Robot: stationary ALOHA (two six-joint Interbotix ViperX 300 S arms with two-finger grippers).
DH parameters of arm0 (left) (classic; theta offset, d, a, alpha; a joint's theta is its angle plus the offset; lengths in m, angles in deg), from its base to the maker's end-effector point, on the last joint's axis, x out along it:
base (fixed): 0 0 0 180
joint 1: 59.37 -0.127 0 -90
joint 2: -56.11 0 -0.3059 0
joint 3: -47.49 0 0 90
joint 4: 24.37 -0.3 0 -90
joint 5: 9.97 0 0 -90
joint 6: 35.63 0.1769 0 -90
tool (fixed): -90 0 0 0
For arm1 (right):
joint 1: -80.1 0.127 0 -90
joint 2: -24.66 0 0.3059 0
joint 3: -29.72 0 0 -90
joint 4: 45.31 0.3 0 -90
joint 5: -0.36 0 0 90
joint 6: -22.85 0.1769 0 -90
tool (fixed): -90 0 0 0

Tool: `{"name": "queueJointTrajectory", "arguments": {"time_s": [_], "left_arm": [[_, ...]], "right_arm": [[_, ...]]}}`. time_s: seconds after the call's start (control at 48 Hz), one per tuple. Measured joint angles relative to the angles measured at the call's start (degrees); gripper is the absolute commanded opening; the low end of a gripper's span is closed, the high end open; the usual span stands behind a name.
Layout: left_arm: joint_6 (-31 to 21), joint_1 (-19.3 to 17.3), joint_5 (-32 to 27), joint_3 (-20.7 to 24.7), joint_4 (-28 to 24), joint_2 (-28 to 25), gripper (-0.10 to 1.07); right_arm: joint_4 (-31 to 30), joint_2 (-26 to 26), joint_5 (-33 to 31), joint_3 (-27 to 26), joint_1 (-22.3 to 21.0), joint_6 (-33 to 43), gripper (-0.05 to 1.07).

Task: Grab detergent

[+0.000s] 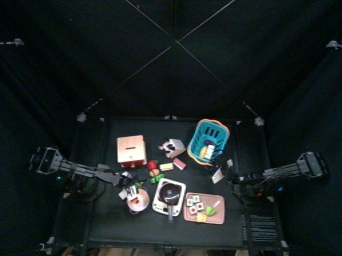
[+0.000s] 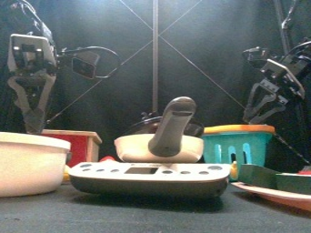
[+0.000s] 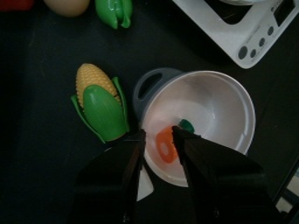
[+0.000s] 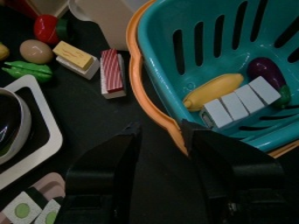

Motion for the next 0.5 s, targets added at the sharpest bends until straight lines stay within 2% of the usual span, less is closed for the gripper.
{"name": "queueJointTrajectory", "arguments": {"time_s": [0.104, 0.312, 0.5], "left_arm": [[0.09, 0.00, -2.46, 0.18, 0.70, 1.14, 0.73], [-0.18, 0.35, -11.69, 0.35, 0.88, 6.50, 0.73], [-0.09, 1.14, -14.85, -2.99, 0.97, 10.11, 0.74]], "right_arm": [[0.00, 0.09, 0.00, 0.00, 0.00, 0.00, 0.80], [0.00, 0.09, 0.00, 0.00, 0.00, -0.09, 0.80], [0.09, 0.09, 0.00, 0.00, 0.00, 0.00, 0.80]]}}
